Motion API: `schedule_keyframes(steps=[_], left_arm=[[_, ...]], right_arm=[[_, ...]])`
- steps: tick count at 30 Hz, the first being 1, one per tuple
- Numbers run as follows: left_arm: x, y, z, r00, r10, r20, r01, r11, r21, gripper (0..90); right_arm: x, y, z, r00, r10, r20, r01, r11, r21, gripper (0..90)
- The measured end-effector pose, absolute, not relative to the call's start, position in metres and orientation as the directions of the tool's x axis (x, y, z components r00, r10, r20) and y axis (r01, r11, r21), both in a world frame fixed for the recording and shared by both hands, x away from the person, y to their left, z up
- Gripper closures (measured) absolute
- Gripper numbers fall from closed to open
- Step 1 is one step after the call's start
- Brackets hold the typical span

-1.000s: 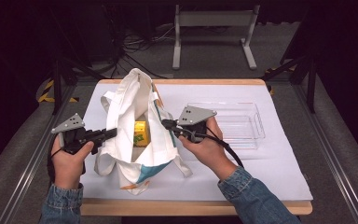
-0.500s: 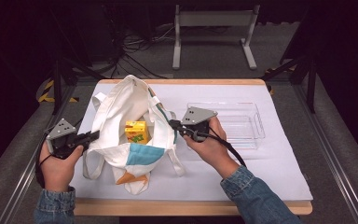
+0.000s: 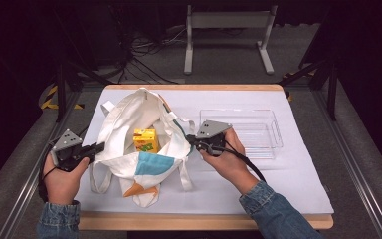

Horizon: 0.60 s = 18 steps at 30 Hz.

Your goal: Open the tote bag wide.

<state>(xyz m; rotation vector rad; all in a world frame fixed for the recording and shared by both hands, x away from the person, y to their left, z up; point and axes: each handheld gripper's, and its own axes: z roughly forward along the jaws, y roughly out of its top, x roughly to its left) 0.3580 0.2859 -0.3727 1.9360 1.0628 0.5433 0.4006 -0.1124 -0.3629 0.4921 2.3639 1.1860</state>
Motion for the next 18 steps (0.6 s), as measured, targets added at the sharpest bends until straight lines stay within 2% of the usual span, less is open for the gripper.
schedule_keyframes(steps=[18], left_arm=[[0.364,0.278,-0.393,0.569,0.821,-0.034,0.536,-0.339,0.773,85.1]], right_arm=[[0.395,-0.099,-0.394,-0.859,0.457,-0.233,0.147,0.654,0.742,88.0]])
